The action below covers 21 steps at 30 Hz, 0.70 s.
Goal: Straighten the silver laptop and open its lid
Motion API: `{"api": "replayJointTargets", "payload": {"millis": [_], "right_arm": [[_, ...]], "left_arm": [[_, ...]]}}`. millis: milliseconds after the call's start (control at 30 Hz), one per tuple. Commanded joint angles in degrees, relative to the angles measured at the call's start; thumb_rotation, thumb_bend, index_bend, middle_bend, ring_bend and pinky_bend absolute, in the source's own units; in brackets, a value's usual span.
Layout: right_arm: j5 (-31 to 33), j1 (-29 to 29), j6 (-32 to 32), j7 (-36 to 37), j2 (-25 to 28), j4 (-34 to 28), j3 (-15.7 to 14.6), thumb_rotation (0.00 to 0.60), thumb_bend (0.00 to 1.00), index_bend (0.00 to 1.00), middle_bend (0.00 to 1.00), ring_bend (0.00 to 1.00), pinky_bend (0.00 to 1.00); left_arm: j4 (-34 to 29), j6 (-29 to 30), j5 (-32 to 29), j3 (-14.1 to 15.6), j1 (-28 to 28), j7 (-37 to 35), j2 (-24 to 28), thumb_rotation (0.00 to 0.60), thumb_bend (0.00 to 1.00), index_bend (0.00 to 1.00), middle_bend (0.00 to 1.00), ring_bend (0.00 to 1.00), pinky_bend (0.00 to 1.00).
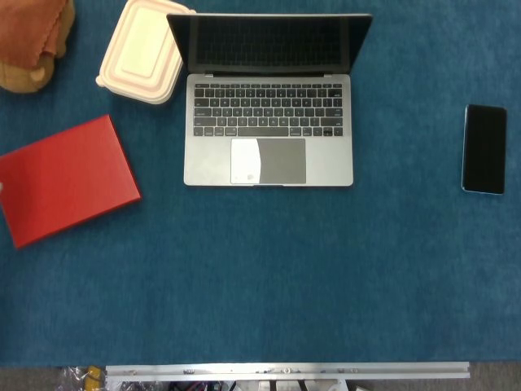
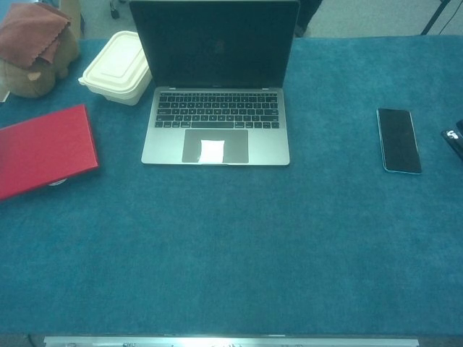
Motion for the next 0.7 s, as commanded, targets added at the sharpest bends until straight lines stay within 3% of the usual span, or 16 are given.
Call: {"api": "replayJointTargets", "payload": {"millis": [33,233,700], "right_arm": [[0.2,-2.3,0.3,2.5,-0.6,0.8,-1.0,0.6,0.33,0.0,0.09,0.0,0.04],[1.4,-3.6,-3.0,5.8,0.0,0.5,-1.3,0.6,0.33,0.0,0.09,0.0,0.04],[-5.8,-2.6,-10.5,5.8,1.5,-1.7,-4.1,0.6,0.33,0.0,0.09,0.0,0.04]], "left_arm": [[1.1,2.2,0.4,0.1,2.4,-1.4,0.2,0.6,0.14,0.03,0.0,0.0,0.0],[2.4,4.7,1.3,0.2,5.6,-3.5,0.5,0.6,0.14,0.03,0.0,0.0,0.0],[0.4,7.3,5.1,0.1,9.1,-4.0,2.6,0.6,0.14,0.03,0.0,0.0,0.0]]}}
